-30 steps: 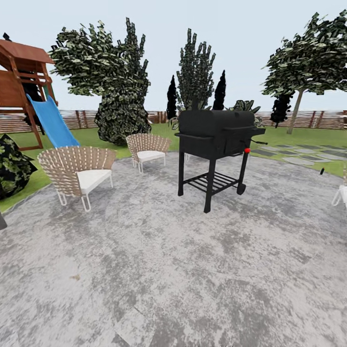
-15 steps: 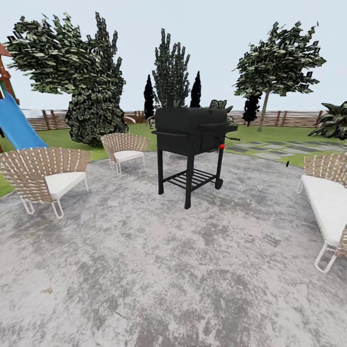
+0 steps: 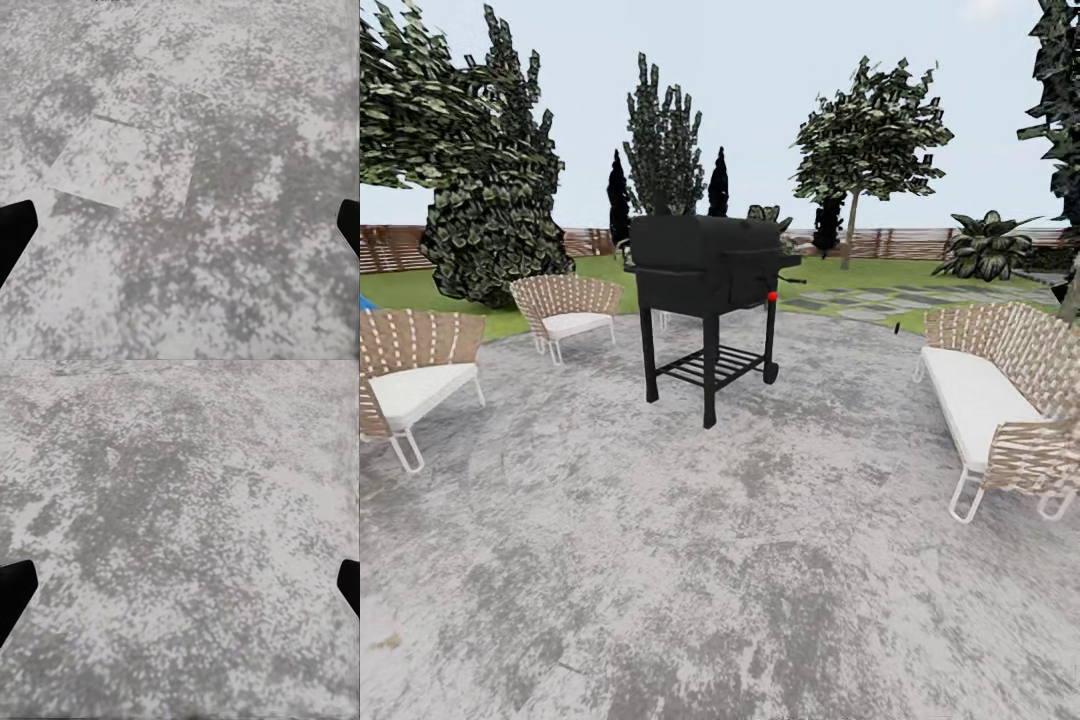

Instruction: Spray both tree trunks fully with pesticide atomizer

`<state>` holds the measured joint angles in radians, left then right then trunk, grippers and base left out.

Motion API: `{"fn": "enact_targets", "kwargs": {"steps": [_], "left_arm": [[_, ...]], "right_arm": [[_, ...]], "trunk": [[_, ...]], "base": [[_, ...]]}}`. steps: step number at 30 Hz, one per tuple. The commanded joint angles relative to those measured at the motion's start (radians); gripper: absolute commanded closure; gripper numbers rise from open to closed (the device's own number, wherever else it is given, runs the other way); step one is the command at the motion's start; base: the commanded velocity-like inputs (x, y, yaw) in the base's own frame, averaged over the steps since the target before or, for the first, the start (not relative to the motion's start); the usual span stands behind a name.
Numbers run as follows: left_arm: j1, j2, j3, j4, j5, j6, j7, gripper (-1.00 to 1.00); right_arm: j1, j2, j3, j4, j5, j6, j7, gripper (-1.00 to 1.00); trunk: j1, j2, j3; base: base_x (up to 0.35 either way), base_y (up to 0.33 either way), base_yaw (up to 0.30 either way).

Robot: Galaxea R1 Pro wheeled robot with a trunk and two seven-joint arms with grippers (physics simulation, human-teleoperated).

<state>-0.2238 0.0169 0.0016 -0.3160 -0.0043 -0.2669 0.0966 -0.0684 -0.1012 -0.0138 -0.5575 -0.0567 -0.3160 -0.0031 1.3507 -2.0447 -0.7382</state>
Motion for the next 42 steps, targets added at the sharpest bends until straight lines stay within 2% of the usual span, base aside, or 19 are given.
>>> {"fn": "enact_targets", "kwargs": {"steps": [1, 27, 39, 42], "left_arm": [[0.0, 0.0, 0.0, 0.0, 0.0, 0.0, 0.0, -1.0], [0.0, 0.0, 0.0, 0.0, -0.002, 0.0, 0.0, -1.0], [0.0, 0.001, 0.0, 0.0, -0.002, 0.0, 0.0, -1.0], [0.001, 0.001, 0.0, 0.0, -0.002, 0.0, 0.001, -1.0]], "right_arm": [[0.0, 0.0, 0.0, 0.0, 0.0, 0.0, 0.0, -1.0], [0.0, 0.0, 0.0, 0.0, 0.0, 0.0, 0.0, -1.0], [0.0, 0.0, 0.0, -0.001, 0.0, 0.0, 0.0, -1.0], [0.0, 0.0, 0.0, -0.001, 0.0, 0.0, 0.0, -1.0]], "trunk": [[0.004, -0.007, -0.004], [0.104, -0.189, -0.096], [0.15, -0.273, -0.148], [0.15, -0.273, -0.152]], "base": [[0.0, 0.0, -0.3], [0.0, 0.0, -0.299], [0.0, 0.0, -0.205], [0.0, 0.0, -0.181]]}}
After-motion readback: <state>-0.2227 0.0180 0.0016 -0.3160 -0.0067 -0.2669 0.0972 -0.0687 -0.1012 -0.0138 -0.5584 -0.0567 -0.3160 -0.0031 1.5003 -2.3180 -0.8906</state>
